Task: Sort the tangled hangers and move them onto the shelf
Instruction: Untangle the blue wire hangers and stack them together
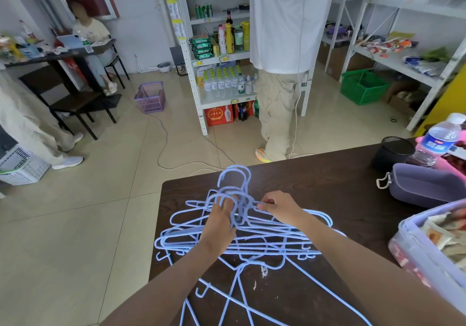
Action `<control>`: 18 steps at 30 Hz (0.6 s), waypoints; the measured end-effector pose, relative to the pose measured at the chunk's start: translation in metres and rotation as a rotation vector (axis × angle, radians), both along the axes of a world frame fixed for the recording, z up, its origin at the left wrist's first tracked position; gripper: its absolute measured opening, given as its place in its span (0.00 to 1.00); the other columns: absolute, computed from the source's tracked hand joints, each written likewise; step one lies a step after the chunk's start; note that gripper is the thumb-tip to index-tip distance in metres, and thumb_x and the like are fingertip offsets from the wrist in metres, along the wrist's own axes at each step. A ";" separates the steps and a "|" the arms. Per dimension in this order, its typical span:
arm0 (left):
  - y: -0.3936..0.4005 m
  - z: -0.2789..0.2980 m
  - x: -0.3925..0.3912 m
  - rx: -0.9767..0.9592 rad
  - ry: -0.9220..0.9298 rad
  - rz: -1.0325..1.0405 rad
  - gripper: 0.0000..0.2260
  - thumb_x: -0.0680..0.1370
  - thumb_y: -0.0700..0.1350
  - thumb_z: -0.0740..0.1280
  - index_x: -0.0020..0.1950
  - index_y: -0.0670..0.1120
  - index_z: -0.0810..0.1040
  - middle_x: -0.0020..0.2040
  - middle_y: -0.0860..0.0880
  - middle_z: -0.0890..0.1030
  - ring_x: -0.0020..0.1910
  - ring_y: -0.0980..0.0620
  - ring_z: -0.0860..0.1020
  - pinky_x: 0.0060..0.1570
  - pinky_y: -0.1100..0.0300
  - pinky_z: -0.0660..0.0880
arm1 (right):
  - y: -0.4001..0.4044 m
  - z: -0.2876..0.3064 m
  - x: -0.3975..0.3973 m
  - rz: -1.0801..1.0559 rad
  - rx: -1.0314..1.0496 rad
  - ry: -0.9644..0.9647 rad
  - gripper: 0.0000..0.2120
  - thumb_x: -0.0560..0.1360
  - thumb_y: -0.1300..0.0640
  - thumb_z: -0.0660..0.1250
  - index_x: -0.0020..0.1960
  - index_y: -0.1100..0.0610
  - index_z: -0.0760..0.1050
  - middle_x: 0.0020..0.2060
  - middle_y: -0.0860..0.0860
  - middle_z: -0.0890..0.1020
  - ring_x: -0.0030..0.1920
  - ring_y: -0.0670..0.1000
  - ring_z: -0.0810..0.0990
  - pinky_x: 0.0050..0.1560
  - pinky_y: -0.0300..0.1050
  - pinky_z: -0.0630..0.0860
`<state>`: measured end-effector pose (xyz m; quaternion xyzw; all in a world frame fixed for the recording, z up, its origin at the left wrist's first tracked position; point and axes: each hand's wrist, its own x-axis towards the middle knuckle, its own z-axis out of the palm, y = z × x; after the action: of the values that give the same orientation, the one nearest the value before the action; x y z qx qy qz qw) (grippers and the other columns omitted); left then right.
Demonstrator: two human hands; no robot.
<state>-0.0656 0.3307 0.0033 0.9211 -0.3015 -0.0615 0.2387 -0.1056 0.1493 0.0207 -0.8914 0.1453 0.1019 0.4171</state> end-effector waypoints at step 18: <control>-0.016 0.012 -0.033 -0.093 0.225 0.012 0.13 0.69 0.34 0.66 0.53 0.39 0.74 0.38 0.45 0.76 0.33 0.54 0.74 0.36 0.61 0.73 | 0.040 -0.017 0.001 -0.051 -0.357 -0.179 0.20 0.80 0.47 0.46 0.64 0.53 0.69 0.57 0.53 0.78 0.60 0.55 0.75 0.63 0.54 0.64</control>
<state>-0.0984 0.3148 0.0153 0.8979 -0.2699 -0.1492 0.3141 -0.1050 0.1893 0.0038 -0.9527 0.1460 -0.0156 0.2659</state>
